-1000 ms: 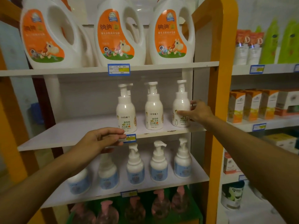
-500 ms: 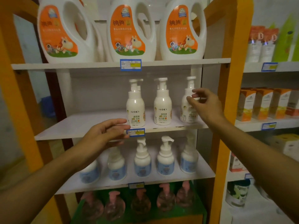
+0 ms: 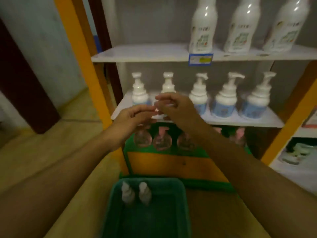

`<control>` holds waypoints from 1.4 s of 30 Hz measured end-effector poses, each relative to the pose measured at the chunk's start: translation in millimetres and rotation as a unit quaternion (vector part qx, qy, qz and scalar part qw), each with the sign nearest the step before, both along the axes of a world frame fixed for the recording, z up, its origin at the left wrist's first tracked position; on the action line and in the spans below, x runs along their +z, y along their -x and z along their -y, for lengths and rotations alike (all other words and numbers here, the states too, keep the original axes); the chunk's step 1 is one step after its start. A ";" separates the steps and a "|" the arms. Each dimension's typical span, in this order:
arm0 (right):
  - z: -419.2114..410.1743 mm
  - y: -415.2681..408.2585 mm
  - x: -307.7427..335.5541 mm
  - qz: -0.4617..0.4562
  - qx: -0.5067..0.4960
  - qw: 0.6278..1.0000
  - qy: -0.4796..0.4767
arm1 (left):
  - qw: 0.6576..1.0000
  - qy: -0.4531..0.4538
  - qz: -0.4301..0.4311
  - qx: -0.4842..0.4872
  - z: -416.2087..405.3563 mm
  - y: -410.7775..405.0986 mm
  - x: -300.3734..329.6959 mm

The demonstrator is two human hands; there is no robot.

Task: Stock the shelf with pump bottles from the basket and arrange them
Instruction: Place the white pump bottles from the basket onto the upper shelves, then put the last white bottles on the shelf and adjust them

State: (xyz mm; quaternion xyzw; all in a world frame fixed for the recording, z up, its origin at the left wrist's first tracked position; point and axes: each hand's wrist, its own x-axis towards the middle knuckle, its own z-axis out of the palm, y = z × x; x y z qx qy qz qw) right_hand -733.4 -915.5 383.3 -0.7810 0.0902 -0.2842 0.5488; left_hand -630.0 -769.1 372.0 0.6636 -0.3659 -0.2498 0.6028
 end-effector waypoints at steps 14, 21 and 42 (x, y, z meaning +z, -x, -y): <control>-40.0 -46.3 -325.8 -0.355 0.018 0.931 -0.081 | 0.947 -0.234 -0.134 0.175 -117.9 -68.0 -317.6; -47.5 -71.7 -398.5 -0.432 0.070 0.898 -0.031 | 0.949 -0.275 -0.128 0.092 -104.4 -82.0 -398.3; -8.0 -64.7 -216.7 -0.255 0.028 0.963 0.079 | 0.990 -0.129 0.005 0.054 -77.2 -103.4 -185.0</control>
